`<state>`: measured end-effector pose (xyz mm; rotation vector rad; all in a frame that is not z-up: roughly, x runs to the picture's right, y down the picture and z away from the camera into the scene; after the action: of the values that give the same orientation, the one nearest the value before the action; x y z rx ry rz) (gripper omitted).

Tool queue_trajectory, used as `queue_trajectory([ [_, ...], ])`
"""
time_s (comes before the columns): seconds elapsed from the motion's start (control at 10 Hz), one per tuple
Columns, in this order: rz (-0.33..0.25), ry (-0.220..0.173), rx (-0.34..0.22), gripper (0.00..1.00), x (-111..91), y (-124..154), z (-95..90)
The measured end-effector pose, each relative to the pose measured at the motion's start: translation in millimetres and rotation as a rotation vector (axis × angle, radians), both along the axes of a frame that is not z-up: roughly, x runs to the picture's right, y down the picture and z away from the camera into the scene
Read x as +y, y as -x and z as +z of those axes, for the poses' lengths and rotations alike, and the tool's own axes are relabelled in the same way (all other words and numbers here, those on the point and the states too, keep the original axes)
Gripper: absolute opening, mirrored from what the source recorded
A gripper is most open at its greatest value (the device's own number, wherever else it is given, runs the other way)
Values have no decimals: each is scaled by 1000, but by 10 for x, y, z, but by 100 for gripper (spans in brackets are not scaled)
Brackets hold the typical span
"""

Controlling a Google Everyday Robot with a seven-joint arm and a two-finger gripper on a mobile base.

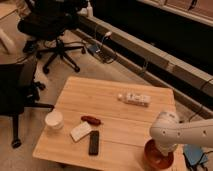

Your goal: Drag the ceramic bowl in a circle

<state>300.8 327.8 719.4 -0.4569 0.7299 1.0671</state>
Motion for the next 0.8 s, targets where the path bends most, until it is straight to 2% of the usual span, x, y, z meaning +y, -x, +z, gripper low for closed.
queue_trajectory([
  [0.3, -58, -8, -148, 0, 5, 689, -119],
  [0.6, -119, -47, -274, 0, -169, 1295, -242],
  [0.8, -153, -58, -339, 0, -257, 1623, -239],
])
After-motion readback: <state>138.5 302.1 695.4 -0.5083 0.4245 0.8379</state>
